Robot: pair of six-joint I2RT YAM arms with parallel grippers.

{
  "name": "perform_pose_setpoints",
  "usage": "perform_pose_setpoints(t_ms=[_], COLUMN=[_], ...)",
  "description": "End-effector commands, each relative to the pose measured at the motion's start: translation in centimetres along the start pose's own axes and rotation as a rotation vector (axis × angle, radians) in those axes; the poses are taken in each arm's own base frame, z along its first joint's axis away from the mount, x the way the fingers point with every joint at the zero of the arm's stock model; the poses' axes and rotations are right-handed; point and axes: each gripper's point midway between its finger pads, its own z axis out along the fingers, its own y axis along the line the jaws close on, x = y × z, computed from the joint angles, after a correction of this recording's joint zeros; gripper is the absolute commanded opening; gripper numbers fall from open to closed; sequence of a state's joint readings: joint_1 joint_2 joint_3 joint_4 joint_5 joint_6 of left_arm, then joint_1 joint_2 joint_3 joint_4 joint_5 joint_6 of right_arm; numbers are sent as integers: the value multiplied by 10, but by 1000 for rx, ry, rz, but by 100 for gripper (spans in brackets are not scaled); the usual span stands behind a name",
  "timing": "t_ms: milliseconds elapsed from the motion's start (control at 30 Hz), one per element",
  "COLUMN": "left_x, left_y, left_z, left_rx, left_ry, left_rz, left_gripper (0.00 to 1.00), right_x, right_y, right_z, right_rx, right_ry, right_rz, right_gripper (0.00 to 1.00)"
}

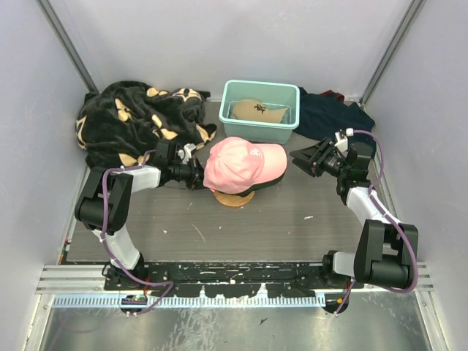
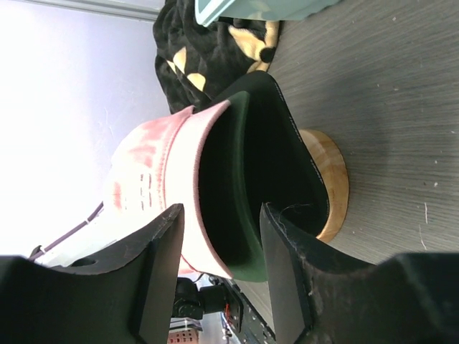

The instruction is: Stack the hats

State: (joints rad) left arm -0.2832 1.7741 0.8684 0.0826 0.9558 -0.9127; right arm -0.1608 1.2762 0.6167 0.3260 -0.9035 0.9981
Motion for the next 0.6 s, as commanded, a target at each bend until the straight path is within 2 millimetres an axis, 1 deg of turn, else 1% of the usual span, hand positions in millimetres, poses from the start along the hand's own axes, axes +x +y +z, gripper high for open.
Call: perform_pose_setpoints(t_ms=[0, 167, 467, 567], left_x=[-3, -3, -2, -2], left_y=[5, 5, 4, 5], left_z=[0, 0, -1, -1], left_rx=[-24, -25, -25, -26], left_ry=[-5, -6, -7, -8], left_rz=[-22, -23, -20, -20], left_gripper=[2, 2, 2, 2], right_x=[-16, -12, 3, 3], right_y=[36, 46, 48, 46], right_z=[-2, 3, 27, 32], right_rx=[-96, -115, -118, -114], right_ry=[-30, -12, 43, 49], right_rz=[-85, -90, -98, -100], right_gripper=[52, 51, 48, 45])
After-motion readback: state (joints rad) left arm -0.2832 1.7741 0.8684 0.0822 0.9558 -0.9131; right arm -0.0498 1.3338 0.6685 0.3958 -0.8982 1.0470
